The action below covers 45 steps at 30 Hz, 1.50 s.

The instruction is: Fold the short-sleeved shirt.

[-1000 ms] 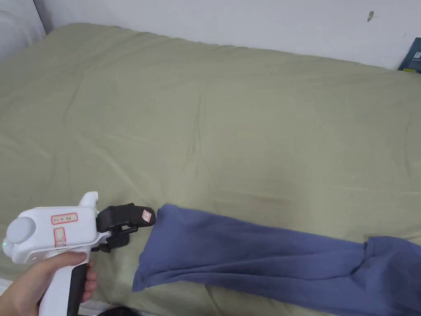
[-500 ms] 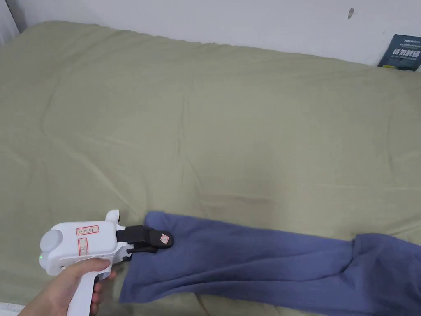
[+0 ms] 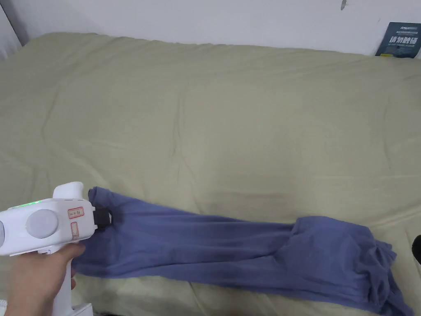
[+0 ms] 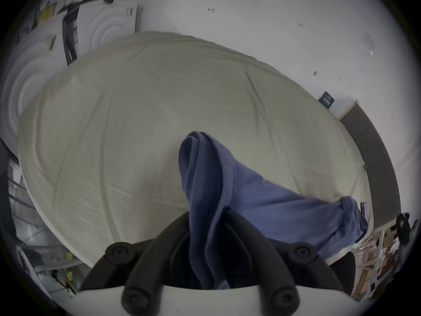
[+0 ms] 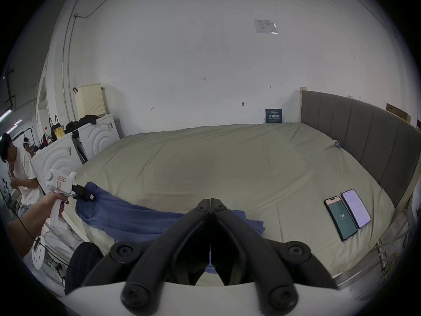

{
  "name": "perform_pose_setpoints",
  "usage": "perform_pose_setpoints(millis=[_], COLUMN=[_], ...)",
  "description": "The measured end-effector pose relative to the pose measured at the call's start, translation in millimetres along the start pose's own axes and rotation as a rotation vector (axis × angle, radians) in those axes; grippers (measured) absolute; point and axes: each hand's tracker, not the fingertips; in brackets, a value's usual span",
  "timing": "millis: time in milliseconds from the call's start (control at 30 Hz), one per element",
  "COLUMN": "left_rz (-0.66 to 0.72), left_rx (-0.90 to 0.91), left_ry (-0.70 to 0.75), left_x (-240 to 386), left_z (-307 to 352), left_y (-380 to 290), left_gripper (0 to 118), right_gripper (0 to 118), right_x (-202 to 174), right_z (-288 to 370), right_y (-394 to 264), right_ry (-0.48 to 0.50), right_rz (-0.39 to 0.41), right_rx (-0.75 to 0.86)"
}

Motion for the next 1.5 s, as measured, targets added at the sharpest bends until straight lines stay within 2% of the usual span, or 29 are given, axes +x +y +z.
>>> perform_pose_setpoints(millis=[100, 167, 300, 400, 467, 533, 600, 633, 667, 700, 733, 767, 867, 933, 967, 1000, 1033, 1067, 1200, 1333, 1500], left_rz=[-0.048, -0.058, 0.019, -0.023, -0.044, -0.068, -0.115, -0.130, -0.137, -0.133, -0.111, -0.106, -0.167, -0.193, -0.168, -0.149, -0.145, -0.136, -0.220, -0.247, -0.255], left_rx=[0.023, 0.027, -0.069, -0.107, -0.116, -0.140, -0.179, -0.193, -0.195, -0.183, -0.140, -0.113, 0.012, 0.091, 0.091, 0.078, 0.069, 0.055, -0.089, -0.181, -0.223], left_ry=[-0.085, -0.231, -0.388, -0.359, -0.276, -0.191, -0.182, -0.187, -0.194, -0.211, -0.266, -0.297, -0.362, -0.263, -0.221, -0.217, -0.230, -0.245, -0.206, -0.363, -0.387], left_x=[49, 81, 135, 178, 202, 214, 221, 223, 223, 220, 214, 208, 183, 164, 155, 145, 138, 135, 148, 191, 244], left_z=[39, 55, 40, 0, -28, -52, -62, -63, -57, -47, -35, -18, 26, 36, 36, 29, 24, 16, -31, -44, -62], left_y=[-13, -23, -38, -52, -62, -66, -68, -68, -67, -65, -59, -56, -45, -42, -42, -41, -41, -43, -55, -82, -99], left_gripper=[3, 4, 4, 4, 4, 4, 5, 11, 23, 50, 87, 95, 95, 95, 91, 75, 37, 15, 14, 14, 14], right_gripper=[0, 0, 0, 0, 0, 0, 0, 0, 0, 0, 0, 0, 0, 0, 0, 0, 0, 0, 0, 0, 0], right_x=[5, 8, 12, 18, 23, 26, 28, 29, 30, 31, 32, 32, 33, 31, 31, 30, 29, 28, 24, 24, 33], right_z=[3, 4, 5, 8, 12, 17, 22, 24, 25, 25, 25, 25, 23, 21, 20, 19, 18, 17, 18, 22, 20], right_y=[-4, -7, -11, -17, -19, -22, -23, -23, -24, -24, -24, -25, -26, -27, -28, -29, -30, -31, -31, -30, -31], right_ry=[0.008, 0.015, 0.034, 0.039, 0.034, 0.027, 0.015, 0.011, 0.010, 0.007, 0.002, 0.000, 0.000, 0.003, 0.005, 0.008, 0.011, 0.012, 0.024, 0.019, 0.008], right_rz=[-0.018, -0.036, -0.061, -0.080, -0.102, -0.116, -0.119, -0.121, -0.123, -0.124, -0.124, -0.124, -0.117, -0.111, -0.111, -0.112, -0.113, -0.115, -0.128, -0.119, -0.113], right_rx=[0.014, 0.025, 0.036, 0.044, 0.047, 0.053, 0.060, 0.064, 0.064, 0.064, 0.063, 0.061, 0.048, 0.036, 0.031, 0.026, 0.021, 0.017, 0.012, 0.014, 0.006])
